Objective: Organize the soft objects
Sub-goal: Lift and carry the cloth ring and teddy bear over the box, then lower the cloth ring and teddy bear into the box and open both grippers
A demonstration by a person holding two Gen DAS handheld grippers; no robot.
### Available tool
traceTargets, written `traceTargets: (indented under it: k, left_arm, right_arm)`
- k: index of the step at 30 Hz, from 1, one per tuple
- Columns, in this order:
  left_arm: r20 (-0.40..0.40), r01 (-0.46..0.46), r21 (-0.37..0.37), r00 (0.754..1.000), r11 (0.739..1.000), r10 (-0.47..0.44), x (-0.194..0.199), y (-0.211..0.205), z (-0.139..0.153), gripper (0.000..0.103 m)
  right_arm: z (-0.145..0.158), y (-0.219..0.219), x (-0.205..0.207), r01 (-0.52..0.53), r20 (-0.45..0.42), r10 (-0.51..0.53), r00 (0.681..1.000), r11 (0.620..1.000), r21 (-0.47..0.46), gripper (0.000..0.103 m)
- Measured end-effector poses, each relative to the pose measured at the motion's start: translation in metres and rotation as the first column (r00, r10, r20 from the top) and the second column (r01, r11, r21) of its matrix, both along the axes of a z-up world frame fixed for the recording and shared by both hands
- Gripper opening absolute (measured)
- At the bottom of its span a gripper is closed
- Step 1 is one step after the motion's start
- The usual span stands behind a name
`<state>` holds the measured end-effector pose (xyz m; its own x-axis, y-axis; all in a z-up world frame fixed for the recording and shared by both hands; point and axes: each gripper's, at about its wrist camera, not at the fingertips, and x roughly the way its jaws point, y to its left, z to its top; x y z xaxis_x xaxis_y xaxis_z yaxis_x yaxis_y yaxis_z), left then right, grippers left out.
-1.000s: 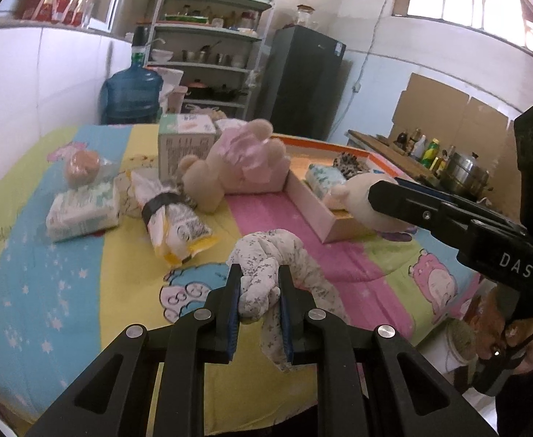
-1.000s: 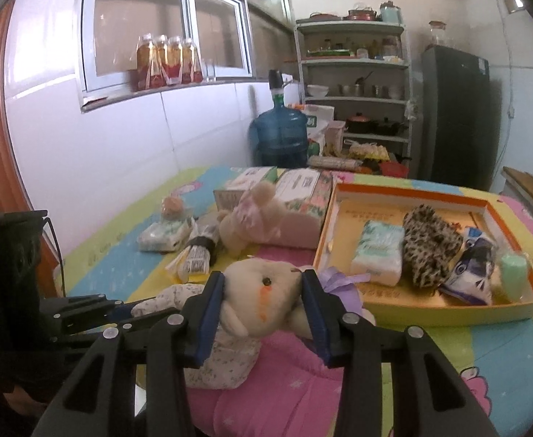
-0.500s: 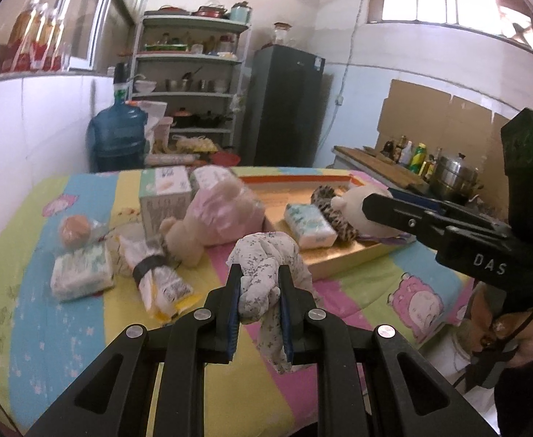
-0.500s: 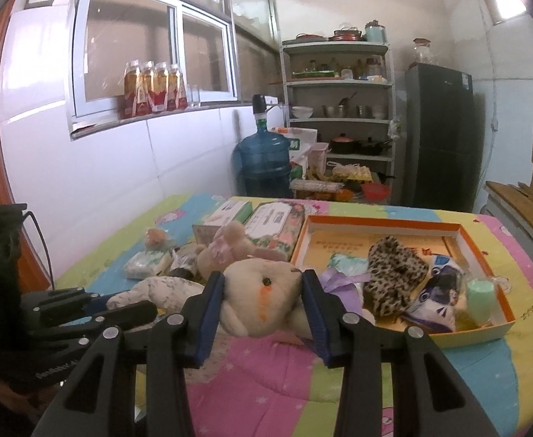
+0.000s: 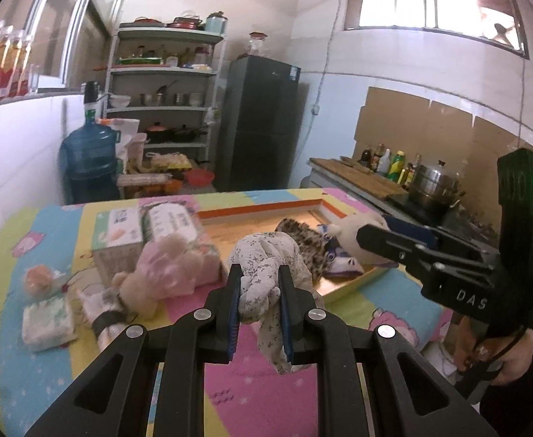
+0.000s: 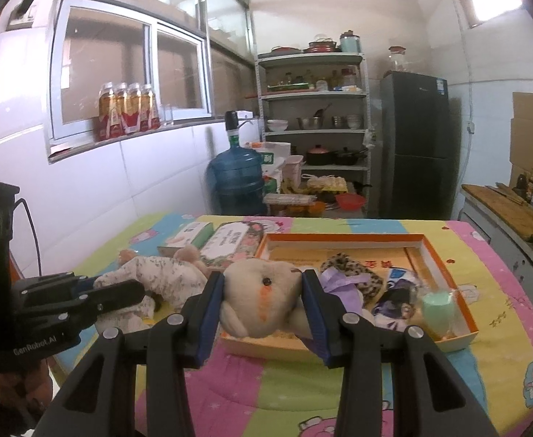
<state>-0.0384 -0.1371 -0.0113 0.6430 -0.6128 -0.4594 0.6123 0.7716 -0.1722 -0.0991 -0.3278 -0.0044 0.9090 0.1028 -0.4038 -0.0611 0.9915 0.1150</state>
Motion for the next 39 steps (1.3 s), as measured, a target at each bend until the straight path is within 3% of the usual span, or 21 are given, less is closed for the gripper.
traceTargets:
  k: [15,32,39]
  left_arm:
    - [-0.013,0.019,-0.025,1.000,1.000,-0.019,0.042,-0.055,0.012,0.018]
    - [-0.059,-0.058,-0.054,0.997,0.997,0.055,0.110,-0.119,0.013,0.018]
    - [-0.088,-0.104,-0.019,0.991,0.994,0.102,0.136,-0.140,0.001,0.018]
  right_arm:
    - [0.005,-0.059,0.015,0.073,0.019,-0.073,0.997,0.997,0.002,0.043]
    - [0.010,-0.128,0.058,0.106,0.039,-0.106,0.994,0.994,-0.020,0.043]
    - [0.009,-0.145,0.082,0.088,0.028,-0.087,0.996,0.996,-0.030,0.044]
